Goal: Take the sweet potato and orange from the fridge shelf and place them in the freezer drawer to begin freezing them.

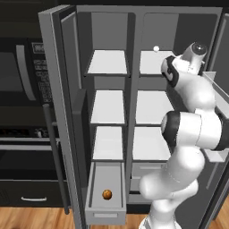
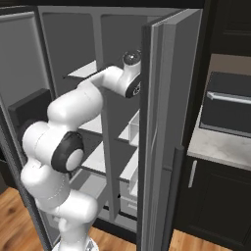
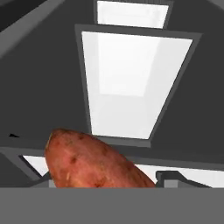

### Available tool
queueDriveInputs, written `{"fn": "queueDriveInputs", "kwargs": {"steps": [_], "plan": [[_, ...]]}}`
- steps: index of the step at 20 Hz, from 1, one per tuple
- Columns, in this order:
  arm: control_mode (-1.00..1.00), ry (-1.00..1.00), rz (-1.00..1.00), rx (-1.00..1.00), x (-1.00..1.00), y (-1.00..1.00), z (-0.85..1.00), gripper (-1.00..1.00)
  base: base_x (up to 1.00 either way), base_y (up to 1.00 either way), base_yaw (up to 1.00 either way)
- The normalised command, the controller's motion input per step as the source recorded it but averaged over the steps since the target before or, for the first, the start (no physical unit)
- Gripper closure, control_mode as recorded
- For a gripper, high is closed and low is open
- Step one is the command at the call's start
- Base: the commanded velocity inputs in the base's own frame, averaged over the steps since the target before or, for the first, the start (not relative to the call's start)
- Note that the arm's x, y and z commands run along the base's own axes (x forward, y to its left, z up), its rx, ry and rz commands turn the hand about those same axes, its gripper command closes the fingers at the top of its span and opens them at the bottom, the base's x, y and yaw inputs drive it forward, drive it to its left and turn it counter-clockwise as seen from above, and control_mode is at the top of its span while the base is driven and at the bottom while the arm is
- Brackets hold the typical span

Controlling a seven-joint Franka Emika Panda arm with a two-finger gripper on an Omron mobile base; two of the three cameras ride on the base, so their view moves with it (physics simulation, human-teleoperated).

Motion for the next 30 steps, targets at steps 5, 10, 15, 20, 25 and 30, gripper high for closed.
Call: {"fn": "queueDriveInputs", "kwargs": {"steps": [5,10,15,20,25,30], "plan": [[-1.00,-0.01,0.00,0.00,-0.84,0.40,0.13,1.00,0.00,0.00,0.00],[-1.00,0.00,0.00,0.00,-0.99,0.41,0.22,1.00,0.00,0.00,0.00],[-1.00,0.00,0.00,0.00,-1.00,0.34,0.33,1.00,0.00,0.00,0.00],[-1.00,0.04,0.00,0.00,-1.00,0.28,0.33,1.00,0.00,0.00,0.00],[-1.00,0.08,0.00,0.00,-1.00,0.42,0.06,1.00,0.00,0.00,0.00],[-1.00,0.04,0.08,0.00,-0.88,0.23,-0.20,1.00,0.00,0.00,0.00]]}}
